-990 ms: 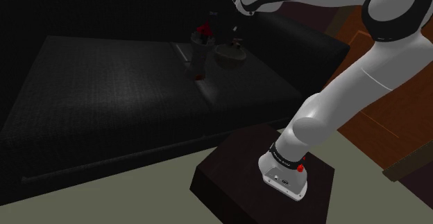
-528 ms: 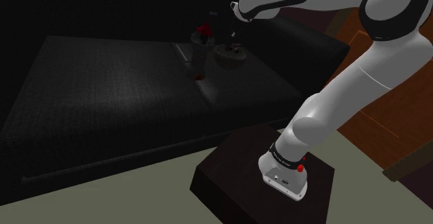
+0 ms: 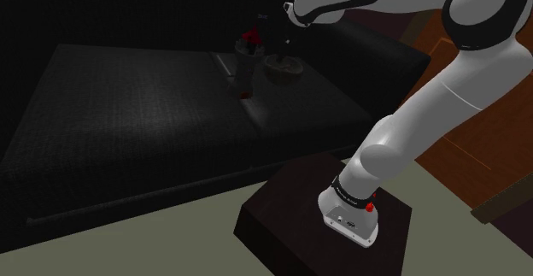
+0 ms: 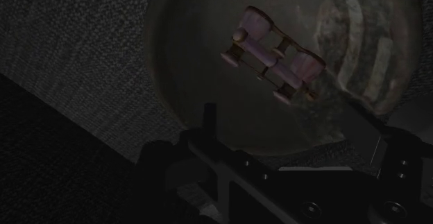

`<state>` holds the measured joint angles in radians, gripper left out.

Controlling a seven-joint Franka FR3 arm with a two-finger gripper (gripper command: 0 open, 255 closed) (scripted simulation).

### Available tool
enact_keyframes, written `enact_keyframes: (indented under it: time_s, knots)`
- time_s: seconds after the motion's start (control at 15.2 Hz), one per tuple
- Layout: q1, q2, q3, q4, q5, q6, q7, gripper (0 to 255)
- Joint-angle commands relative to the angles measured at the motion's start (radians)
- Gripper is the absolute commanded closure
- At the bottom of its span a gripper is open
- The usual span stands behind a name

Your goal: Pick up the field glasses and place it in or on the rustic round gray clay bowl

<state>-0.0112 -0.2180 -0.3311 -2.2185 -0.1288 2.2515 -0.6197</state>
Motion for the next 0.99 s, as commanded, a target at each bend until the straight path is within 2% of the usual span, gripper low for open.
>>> enact_keyframes:
  time_s: [0.0,0.13,0.4,0.92]
  knots:
    - [0.000,0.000,0.000,0.000,0.000,0.000,0.000,0]
    - [0.000,0.000,0.000,0.000,0.000,0.000,0.000,0]
    - [0.000,-0.065,0.018,0.063,-0.013,-0.126,0.011,0]
    - [0.000,-0.065,0.018,0.063,-0.013,-0.126,0.011,0]
